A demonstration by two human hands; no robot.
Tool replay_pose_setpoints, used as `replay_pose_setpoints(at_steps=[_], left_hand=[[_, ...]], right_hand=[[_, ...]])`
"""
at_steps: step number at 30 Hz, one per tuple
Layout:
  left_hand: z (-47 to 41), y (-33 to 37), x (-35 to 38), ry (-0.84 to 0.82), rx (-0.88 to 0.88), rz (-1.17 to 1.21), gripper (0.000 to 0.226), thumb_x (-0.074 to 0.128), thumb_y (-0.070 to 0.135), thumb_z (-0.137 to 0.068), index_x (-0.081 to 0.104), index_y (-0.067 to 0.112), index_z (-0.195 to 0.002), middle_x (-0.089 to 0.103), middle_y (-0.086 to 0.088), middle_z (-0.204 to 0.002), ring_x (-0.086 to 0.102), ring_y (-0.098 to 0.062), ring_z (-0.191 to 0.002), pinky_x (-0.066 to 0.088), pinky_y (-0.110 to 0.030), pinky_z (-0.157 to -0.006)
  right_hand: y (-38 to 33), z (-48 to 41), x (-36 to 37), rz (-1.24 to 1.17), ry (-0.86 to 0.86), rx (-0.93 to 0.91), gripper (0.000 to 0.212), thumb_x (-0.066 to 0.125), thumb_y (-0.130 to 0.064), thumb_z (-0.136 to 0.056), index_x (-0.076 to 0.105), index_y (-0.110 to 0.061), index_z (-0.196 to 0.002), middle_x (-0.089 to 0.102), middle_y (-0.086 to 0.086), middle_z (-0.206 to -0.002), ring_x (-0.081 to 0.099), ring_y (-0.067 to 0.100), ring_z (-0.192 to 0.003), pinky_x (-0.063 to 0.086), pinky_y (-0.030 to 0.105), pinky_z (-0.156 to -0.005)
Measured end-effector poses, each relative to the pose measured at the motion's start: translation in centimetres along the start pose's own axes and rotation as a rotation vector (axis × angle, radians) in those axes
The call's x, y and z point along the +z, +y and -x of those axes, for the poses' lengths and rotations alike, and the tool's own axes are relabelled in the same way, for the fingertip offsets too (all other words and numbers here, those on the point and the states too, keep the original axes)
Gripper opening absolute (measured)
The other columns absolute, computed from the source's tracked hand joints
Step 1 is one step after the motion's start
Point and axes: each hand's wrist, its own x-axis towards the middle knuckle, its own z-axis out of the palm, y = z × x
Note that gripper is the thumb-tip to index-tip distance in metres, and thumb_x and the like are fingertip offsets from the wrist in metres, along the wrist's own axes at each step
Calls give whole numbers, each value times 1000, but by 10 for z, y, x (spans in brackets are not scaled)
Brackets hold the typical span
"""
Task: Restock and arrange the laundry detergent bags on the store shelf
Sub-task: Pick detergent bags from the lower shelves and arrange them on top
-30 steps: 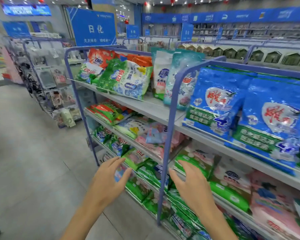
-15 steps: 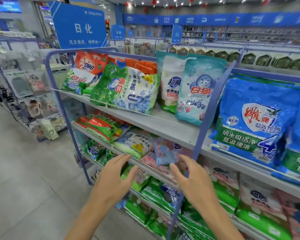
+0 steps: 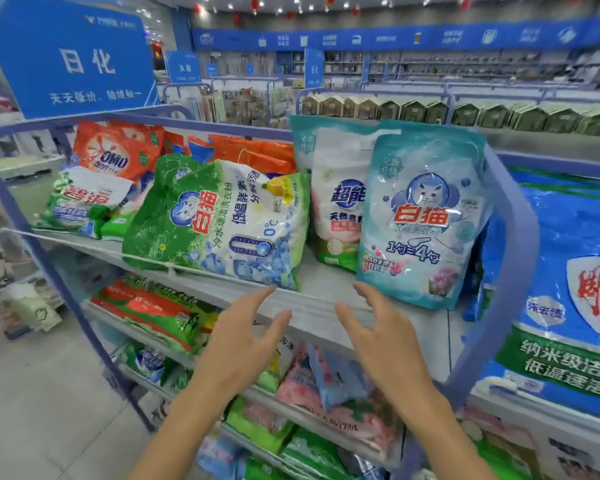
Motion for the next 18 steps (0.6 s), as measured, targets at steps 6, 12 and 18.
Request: replay_pose_setpoints(at_steps=[6,12,18], left_hand=[[-108,12,16,-77,113,167,68,62,47,-97,38,22,-155,50,7,-152,47,-8,-137,41,-37,-115],[-181,26,41,-148,117,359,63,70,36,-93,45,20,-149,58,12,-139,55,-3,-127,45,-26,-109],[-221,52,84,-44,89,395,89,70,29,-89,17,3,-155,38,-10,-157,39,-22,-142,27,-25,-119]], right_hand=[[-8,-59,9,66,186,128,58,56,-54,-98,47,-26,-148,58,-5,-145,58,18,-127,47,39,-105],[-19,-98,20,107,249,202,54,62,-48,-97,51,-26,-145,65,-5,-135,62,16,-120,49,36,-101],[-7,-106,25,-25,344,236,38,68,-32,-96,61,-29,-133,72,-15,-112,66,1,-100,52,32,-97]])
